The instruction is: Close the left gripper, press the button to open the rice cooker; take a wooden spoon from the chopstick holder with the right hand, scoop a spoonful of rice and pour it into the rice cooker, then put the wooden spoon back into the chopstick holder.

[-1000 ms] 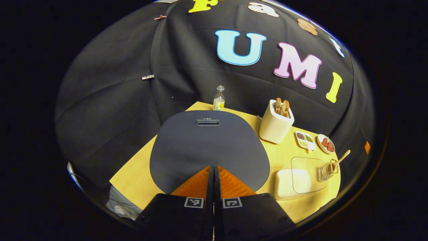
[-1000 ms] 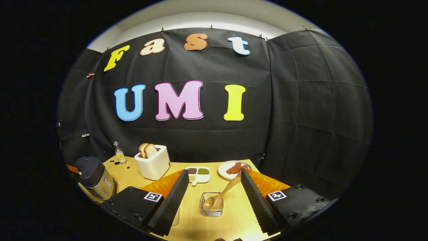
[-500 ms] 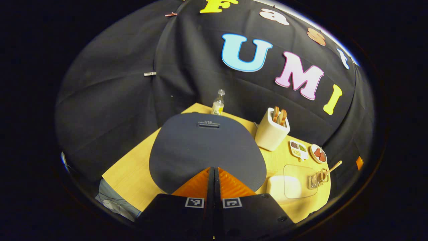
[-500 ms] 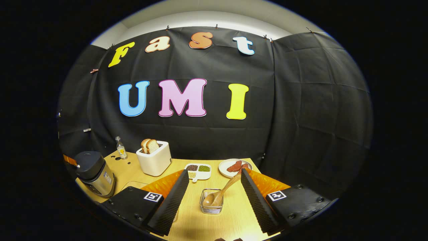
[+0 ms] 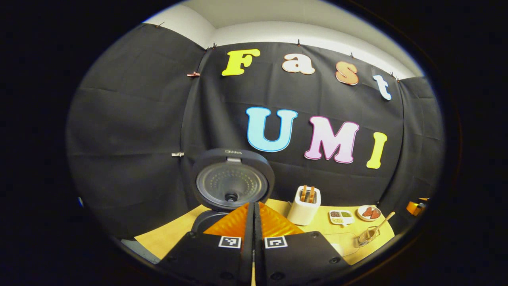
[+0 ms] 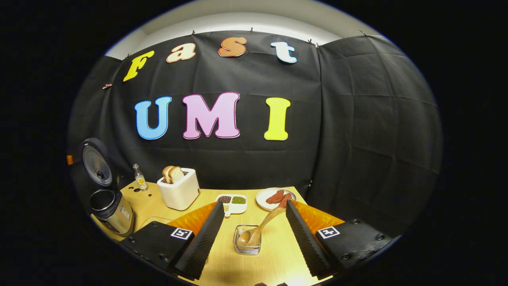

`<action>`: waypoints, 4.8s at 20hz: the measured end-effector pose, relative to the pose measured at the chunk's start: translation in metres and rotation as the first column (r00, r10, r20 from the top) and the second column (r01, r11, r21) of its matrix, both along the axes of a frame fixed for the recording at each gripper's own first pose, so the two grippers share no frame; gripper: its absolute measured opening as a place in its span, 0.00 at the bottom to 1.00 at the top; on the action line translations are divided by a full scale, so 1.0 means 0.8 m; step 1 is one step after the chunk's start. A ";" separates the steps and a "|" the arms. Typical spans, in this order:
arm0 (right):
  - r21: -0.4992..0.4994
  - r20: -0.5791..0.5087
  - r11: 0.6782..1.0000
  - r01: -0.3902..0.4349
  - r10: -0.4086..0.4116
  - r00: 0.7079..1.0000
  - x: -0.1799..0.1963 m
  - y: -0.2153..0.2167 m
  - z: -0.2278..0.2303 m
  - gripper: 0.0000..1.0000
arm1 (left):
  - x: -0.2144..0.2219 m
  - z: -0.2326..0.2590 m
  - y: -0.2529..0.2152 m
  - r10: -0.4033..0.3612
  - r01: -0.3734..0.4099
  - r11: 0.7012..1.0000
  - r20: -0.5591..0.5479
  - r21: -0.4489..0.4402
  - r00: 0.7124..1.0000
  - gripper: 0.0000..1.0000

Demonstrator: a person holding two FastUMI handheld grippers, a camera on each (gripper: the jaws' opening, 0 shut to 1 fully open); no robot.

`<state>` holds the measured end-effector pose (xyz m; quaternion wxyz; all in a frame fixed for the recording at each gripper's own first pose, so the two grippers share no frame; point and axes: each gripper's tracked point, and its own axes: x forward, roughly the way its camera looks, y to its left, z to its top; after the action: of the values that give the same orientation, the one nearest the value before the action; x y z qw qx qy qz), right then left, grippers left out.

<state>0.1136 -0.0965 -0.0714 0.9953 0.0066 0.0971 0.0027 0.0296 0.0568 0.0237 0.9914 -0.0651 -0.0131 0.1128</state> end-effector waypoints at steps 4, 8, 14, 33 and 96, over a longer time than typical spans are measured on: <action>0.034 -0.054 0.999 0.011 -0.009 0.998 0.014 -0.010 -0.026 0.98 | -0.010 -0.017 -0.024 -0.011 0.011 1.000 -0.006 0.007 1.000 0.20; 0.083 -0.117 0.996 0.030 -0.020 0.993 0.033 -0.022 -0.058 0.98 | -0.010 -0.040 -0.051 -0.030 0.033 0.997 -0.055 0.066 0.998 0.82; 0.149 -0.237 0.988 0.046 -0.010 0.971 0.071 -0.035 -0.124 0.98 | -0.007 -0.065 -0.101 -0.044 0.054 0.995 -0.124 0.083 0.991 0.97; 0.365 -0.417 0.923 0.119 0.047 0.908 0.185 -0.028 -0.257 0.19 | -0.061 -0.155 -0.122 0.136 -0.149 0.989 -0.314 -0.018 0.940 0.97; 0.607 -0.446 0.786 0.119 0.213 0.869 0.009 0.302 -0.229 0.12 | -0.047 -0.214 0.040 -0.123 0.100 0.991 -0.313 -0.091 0.942 0.96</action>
<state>0.1207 0.1449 -0.2550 0.8788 0.3290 0.3408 0.0580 -0.0079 0.0889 -0.1478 0.9822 -0.0833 0.1548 0.0660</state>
